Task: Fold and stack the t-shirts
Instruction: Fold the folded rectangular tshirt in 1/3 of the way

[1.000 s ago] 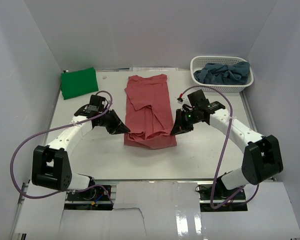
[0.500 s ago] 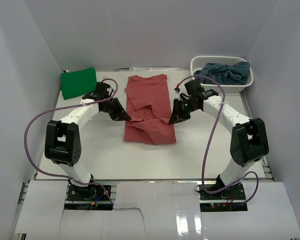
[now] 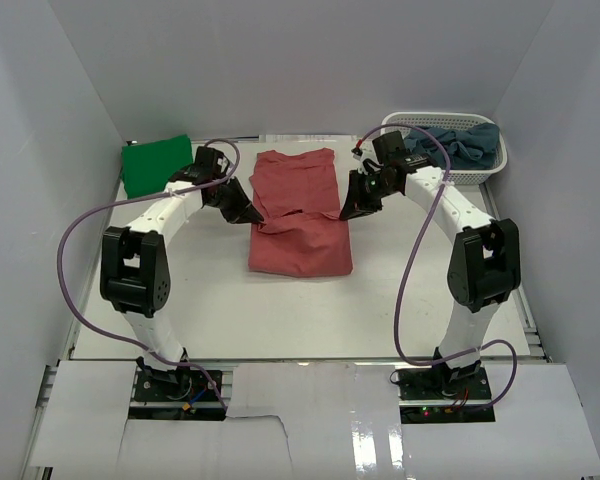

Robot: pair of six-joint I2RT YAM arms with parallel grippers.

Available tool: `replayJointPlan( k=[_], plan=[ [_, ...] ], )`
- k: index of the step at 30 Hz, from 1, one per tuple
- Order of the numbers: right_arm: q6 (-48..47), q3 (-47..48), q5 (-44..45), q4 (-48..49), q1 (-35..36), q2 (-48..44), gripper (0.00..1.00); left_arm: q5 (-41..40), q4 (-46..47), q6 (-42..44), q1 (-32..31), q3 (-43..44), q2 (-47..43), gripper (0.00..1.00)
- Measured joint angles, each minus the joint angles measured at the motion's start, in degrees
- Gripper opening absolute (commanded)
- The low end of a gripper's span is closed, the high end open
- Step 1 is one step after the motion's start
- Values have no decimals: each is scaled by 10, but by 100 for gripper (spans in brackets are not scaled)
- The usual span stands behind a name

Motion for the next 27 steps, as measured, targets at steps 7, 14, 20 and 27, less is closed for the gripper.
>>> replayJointPlan(
  k=[7,14,20,27],
  plan=[
    [-5,50,2,-26,-3,23,8,-15,-19,9,0,74,6,0],
    [-13,137,0,-45,-6,74,8,-32,-25,15,0,110,28,0],
    [-18,172,-2,-53,-8,118,8,-42,-25,18,0,116,66,0],
    [-23,195,-2,-55,-14,164,8,-56,-26,20,1,120,93,0]
  ],
)
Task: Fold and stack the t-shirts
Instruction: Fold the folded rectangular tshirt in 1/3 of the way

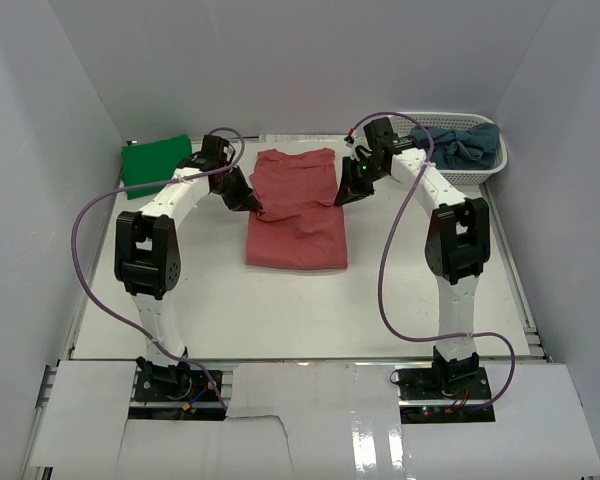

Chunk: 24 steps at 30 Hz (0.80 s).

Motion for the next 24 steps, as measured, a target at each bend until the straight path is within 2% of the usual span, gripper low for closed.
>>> replayJointPlan(
  k=[9,24],
  plan=[
    [-3,45,0,0,-9,34,8,-8,3,6,7,53,31,0],
    [-2,51,-14,36,-15,70,8,-12,21,8,7,65,78,0]
  ],
)
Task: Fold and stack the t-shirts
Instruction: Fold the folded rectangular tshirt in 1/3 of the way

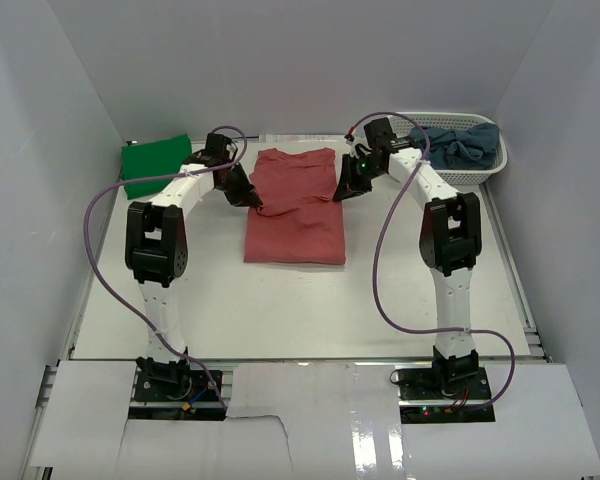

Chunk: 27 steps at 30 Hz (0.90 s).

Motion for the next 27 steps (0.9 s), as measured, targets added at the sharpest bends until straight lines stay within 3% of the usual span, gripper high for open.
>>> replayJointPlan(
  k=[15,18,19,21,24,27],
  plan=[
    [12,6,-17,61,-4,67,8,-5,33,-3,0,0,33,1],
    [13,3,-17,73,-5,71,8,-6,41,-7,0,0,38,12],
    [13,2,-17,75,-6,72,8,-6,42,-9,0,-1,38,19],
    [14,1,-17,80,-7,74,8,-8,47,-15,0,-2,38,20],
    [17,-2,-17,90,-9,75,15,-12,59,-27,1,-11,38,27],
    [22,-3,-16,99,-11,75,26,-16,65,-37,2,-20,38,44]
  ],
)
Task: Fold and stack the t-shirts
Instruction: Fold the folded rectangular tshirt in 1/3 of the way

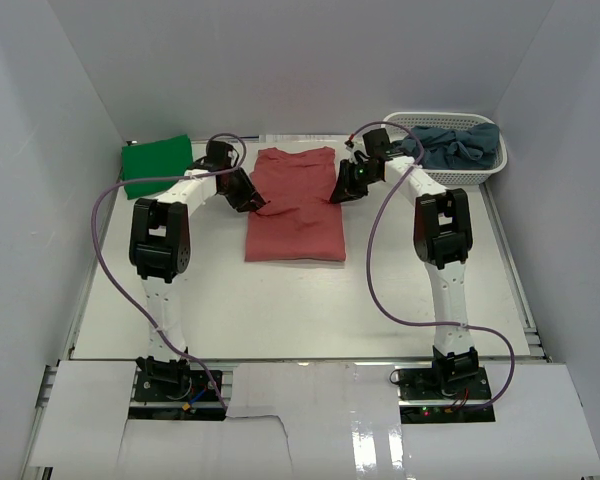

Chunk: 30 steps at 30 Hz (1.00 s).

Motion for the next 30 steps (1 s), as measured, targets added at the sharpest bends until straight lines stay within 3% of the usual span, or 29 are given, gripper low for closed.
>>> replayJointPlan(
  k=[13,23,26,30],
  plan=[
    [14,-86,31,71,-9,-45,33,-31,23,-40,20,-39,-58,55],
    [34,-141,19,147,-11,-139,35,-60,83,-27,28,-48,-217,55],
    [50,-142,-21,158,-11,-145,32,-13,132,-19,28,-100,-271,53],
    [82,-177,-77,190,-5,-148,21,77,212,-25,27,-254,-321,49]
  ],
)
